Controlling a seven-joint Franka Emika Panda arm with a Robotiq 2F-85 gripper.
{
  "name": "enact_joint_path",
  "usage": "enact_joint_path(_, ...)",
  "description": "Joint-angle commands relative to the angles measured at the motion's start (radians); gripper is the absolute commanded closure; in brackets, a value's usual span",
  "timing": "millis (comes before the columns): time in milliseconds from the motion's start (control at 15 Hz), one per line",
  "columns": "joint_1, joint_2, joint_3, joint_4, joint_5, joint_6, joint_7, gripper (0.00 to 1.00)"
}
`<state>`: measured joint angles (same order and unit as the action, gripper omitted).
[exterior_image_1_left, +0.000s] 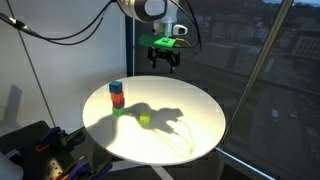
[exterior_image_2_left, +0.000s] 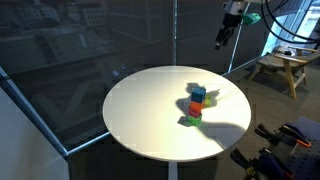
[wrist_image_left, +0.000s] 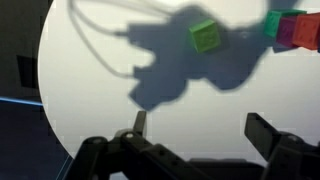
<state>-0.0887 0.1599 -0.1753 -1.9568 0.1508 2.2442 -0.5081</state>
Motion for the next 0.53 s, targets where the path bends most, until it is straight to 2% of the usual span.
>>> enact_joint_path(0, -0.03, 0.066, 0.033, 0.044, -0.028, 0.013, 0.077, 0.0)
enact_joint_path(467, -0.064, 0.103, 0.07, 0.009, -0.088, 0.035, -0.039, 0.0)
